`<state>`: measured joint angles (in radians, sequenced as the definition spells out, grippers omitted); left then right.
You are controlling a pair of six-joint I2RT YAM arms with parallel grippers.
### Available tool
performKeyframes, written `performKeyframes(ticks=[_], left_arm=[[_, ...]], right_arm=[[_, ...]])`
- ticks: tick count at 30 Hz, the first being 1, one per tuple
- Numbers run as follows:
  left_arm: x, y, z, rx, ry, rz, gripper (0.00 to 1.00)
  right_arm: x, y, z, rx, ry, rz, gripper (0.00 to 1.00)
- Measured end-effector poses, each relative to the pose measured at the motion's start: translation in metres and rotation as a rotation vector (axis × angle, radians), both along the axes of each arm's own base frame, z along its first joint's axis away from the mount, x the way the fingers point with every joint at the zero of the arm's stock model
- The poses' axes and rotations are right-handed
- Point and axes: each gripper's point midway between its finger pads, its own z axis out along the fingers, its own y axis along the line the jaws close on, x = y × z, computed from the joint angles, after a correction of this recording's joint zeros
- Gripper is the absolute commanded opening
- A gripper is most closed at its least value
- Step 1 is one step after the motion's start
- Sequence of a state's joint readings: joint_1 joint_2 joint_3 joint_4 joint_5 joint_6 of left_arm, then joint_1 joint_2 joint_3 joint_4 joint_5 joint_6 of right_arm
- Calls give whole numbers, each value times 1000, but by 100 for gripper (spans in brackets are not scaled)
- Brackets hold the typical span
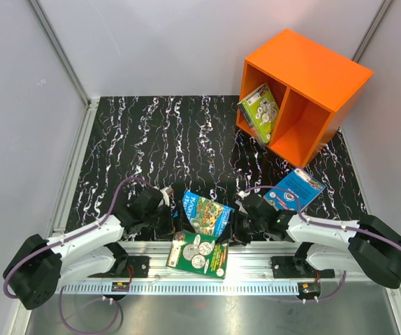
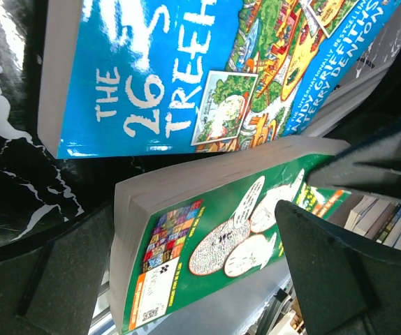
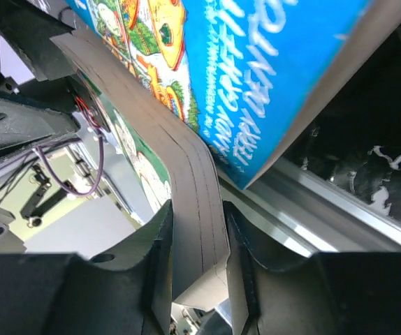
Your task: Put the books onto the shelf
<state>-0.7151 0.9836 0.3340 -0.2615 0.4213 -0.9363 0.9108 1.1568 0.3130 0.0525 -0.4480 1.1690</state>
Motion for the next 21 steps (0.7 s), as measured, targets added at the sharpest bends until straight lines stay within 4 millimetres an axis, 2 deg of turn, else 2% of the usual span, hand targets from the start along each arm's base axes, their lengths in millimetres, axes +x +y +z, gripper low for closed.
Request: performKeyframes(ticks=[3,7,9,11,13,14,17,19,21], left_arm=[[1,0,0,4,3,-1,98],[1,0,2,17,7,-3,98],[5,-1,10,28,-7,-6,98],[14,0,26,62,-41,-5,98],[33,-4,60,78,-128,-1,99],[44,-6,84,78,-187,4,99],[80,-13,169,42,-427,27,99],[91,-11,215,42,-549,38,99],[94,-8,249,53,-636,37,99]], right_arm=[[0,3,6,-21,-3,30,0],[3,4,17,-47,-29,58,0],[5,4,25,-60,-51,63,0],[8,3,34,-75,-69,65,0],[13,5,47,-87,-83,66,0],[14,6,54,-94,-87,70,0],[23,14,82,-109,-115,92,0],[33,21,101,-128,-134,103,0],[47,27,117,-148,-146,100,0]])
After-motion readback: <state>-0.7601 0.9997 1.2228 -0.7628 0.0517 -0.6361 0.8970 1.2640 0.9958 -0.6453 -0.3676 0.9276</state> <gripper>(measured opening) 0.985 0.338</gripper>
